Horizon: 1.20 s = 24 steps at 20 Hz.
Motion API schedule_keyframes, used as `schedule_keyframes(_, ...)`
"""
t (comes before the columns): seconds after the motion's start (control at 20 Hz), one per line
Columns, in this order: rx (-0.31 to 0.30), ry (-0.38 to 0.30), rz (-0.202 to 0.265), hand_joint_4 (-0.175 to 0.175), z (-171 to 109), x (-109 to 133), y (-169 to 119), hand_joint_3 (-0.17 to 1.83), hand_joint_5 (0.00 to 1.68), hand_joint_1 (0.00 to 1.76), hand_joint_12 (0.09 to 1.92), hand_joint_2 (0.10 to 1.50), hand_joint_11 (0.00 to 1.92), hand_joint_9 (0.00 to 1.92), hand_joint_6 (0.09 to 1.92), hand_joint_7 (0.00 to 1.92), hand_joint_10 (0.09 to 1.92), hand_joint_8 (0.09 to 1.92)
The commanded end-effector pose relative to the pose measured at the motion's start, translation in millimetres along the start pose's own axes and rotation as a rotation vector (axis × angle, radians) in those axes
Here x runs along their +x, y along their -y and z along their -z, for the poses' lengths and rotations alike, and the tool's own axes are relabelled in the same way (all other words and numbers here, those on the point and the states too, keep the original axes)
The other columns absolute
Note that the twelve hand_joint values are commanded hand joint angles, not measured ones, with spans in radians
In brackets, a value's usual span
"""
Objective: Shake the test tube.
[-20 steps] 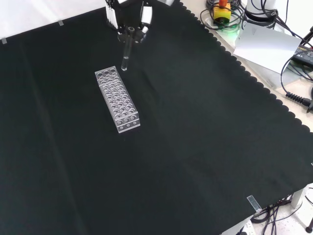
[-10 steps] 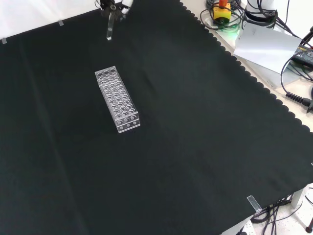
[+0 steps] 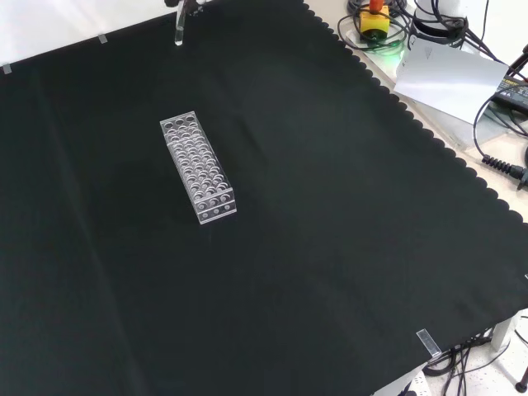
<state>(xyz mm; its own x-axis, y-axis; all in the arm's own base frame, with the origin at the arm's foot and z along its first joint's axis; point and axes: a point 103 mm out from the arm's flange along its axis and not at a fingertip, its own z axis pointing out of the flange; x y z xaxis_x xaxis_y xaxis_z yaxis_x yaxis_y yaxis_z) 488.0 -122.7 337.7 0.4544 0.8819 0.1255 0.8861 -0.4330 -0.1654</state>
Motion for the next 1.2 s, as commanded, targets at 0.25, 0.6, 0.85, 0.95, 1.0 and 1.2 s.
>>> schedule_keyframes(0.25,0.052,-0.067,0.271,-0.175,-17.1,136.9,37.9,0.64,1.41,1.44,0.91,0.63,1.19,1.26,0.09,1.41,0.86,0.6)
schedule_keyframes(0.6,0.131,-0.159,0.433,-0.175,-17.5,199.8,61.7,0.64,1.41,1.44,0.91,0.63,1.19,1.26,0.09,1.41,0.86,0.6)
schedule_keyframes(0.85,0.133,-0.139,0.471,-0.175,-19.3,216.6,68.7,0.64,1.41,1.44,0.91,0.63,1.19,1.26,0.09,1.41,0.86,0.6)
schedule_keyframes(0.95,0.131,-0.127,0.463,-0.175,-20.4,212.5,65.5,0.64,1.41,1.44,0.91,0.63,1.19,1.26,0.09,1.41,0.86,0.6)
schedule_keyframes(1.0,0.125,-0.117,0.449,-0.175,-21.3,210.1,63.6,0.64,1.41,1.44,0.91,0.63,1.19,1.26,0.09,1.41,0.86,0.6)
schedule_keyframes(1.2,0.108,-0.093,0.359,-0.175,-23.6,180.6,45.0,0.64,1.42,1.44,0.91,0.63,1.19,1.26,0.09,1.41,0.86,0.6)
